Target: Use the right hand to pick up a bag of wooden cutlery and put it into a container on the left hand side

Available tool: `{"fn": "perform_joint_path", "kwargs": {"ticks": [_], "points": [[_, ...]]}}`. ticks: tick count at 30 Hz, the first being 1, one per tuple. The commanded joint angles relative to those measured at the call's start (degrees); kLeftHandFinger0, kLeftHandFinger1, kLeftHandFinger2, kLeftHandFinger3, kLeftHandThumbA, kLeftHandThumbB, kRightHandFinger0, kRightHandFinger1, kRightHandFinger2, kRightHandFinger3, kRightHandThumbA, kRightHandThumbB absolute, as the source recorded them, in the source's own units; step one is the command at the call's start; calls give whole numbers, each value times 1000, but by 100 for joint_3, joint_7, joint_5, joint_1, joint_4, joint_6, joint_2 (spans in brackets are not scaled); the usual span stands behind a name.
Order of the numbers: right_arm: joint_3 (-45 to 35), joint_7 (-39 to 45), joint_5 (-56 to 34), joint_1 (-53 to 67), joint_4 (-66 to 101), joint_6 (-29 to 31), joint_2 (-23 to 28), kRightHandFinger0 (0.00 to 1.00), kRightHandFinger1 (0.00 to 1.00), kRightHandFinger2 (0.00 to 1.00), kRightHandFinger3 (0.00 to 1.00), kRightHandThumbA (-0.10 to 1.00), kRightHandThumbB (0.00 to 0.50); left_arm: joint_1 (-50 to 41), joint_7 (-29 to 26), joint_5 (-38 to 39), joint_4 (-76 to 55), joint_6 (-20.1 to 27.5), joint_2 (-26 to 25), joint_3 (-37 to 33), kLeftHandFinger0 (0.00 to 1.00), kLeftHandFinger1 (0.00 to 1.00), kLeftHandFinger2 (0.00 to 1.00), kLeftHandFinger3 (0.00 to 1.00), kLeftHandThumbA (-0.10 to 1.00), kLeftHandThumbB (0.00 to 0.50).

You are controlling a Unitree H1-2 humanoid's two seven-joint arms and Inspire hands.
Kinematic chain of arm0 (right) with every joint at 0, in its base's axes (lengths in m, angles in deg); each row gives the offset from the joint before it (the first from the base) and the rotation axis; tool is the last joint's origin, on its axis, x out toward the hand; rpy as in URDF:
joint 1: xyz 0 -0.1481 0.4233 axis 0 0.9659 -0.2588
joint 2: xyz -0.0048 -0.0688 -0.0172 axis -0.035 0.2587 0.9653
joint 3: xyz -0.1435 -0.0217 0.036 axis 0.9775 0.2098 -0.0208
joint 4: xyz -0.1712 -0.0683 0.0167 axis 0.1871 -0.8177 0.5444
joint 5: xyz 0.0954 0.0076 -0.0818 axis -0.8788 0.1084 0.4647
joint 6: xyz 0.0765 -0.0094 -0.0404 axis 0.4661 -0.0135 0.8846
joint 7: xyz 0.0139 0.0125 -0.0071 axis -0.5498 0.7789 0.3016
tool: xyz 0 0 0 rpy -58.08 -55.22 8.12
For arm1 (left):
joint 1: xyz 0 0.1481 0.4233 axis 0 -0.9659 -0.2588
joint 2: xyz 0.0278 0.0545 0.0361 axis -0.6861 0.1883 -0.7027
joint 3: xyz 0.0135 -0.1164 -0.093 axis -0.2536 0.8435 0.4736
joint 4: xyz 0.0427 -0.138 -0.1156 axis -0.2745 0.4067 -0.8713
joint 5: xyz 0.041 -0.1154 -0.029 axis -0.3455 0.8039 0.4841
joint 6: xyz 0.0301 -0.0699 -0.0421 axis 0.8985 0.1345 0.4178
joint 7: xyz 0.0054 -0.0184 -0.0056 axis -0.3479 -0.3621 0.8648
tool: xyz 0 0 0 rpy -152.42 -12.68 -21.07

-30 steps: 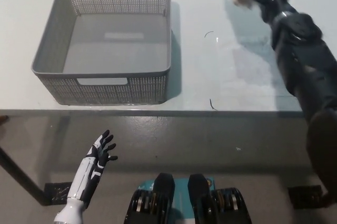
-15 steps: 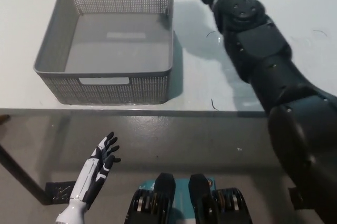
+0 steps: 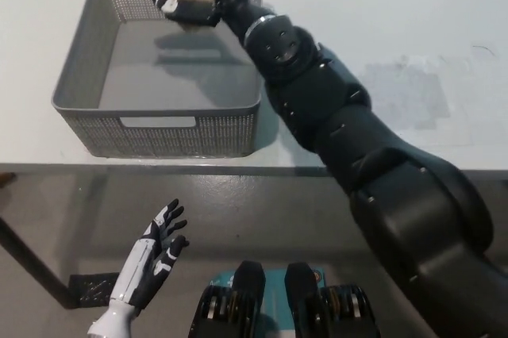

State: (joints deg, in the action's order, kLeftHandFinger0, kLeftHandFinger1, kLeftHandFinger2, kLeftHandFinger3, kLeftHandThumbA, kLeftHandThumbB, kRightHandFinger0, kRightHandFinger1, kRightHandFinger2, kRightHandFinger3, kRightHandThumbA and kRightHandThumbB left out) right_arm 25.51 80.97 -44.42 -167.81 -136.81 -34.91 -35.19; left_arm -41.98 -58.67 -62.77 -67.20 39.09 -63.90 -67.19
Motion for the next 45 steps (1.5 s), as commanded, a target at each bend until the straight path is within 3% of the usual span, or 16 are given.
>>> {"fn": "perform_joint_path", "kwargs": {"ticks": [1,7,10,11,12,13,14,15,16,18,19,26,30,33,35,45], "points": [[159,-382,181,-540,22,169,-11,4,476,835,693,-100,168,98,78,-44,-180,218,-93,-6,752,887,1000,1000,889,199],[194,-410,154,-402,-21,227,-10,7,497,897,761,-100,142,197,93,-132,-179,218,-123,-29,746,866,1000,1000,889,220],[207,-423,157,-334,-17,291,12,79,596,1000,847,-100,159,225,83,-154,-180,218,-148,-47,743,855,1000,1000,884,222],[237,-491,195,-322,-20,244,16,231,757,1000,947,-100,181,228,104,-154,-180,218,-153,-43,749,856,1000,1000,888,234],[250,-519,206,-312,-15,217,27,579,1000,1000,1000,-100,208,237,106,-164,-177,218,-160,-50,759,853,1000,1000,894,236],[256,-522,207,-306,-8,200,33,749,1000,1000,965,-100,201,240,95,-178,-178,218,-166,-58,762,853,1000,1000,896,236],[249,-490,194,-300,-5,190,47,771,958,1000,863,-32,215,246,95,-185,-176,218,-172,-64,764,852,1000,1000,897,237],[207,-398,140,-286,-2,192,69,476,646,867,973,81,257,248,117,-176,-170,218,-181,-72,777,854,1000,1000,897,239],[196,-315,123,-283,-2,185,87,422,611,907,1000,196,268,248,136,-180,-170,218,-191,-79,786,858,1000,1000,903,242],[206,-14,108,-275,1,204,155,822,984,1000,1000,418,324,258,134,-182,-170,218,-206,-99,779,853,1000,1000,896,241],[217,109,107,-265,7,245,196,1000,1000,1000,1000,531,377,270,151,-172,-162,218,-203,-95,778,852,1000,1000,894,245],[187,429,65,-218,66,289,353,1000,1000,1000,1000,718,376,347,155,-229,-137,218,-233,-131,764,834,997,1000,882,239],[195,497,81,-218,64,278,435,1000,1000,1000,1000,814,441,382,136,-239,-108,218,-238,-167,757,825,991,1000,880,239],[158,549,47,-227,96,270,504,1000,1000,1000,1000,830,443,399,105,-295,-116,218,-247,-189,752,818,987,1000,883,236],[113,561,5,-234,119,310,568,1000,1000,1000,1000,844,393,404,127,-267,-109,218,-248,-193,748,815,984,1000,880,237],[-623,875,-577,282,2179,236,1306,1000,1000,1000,1000,993,387,377,248,-172,-121,215,-248,-145,726,831,985,1000,881,259]]}}
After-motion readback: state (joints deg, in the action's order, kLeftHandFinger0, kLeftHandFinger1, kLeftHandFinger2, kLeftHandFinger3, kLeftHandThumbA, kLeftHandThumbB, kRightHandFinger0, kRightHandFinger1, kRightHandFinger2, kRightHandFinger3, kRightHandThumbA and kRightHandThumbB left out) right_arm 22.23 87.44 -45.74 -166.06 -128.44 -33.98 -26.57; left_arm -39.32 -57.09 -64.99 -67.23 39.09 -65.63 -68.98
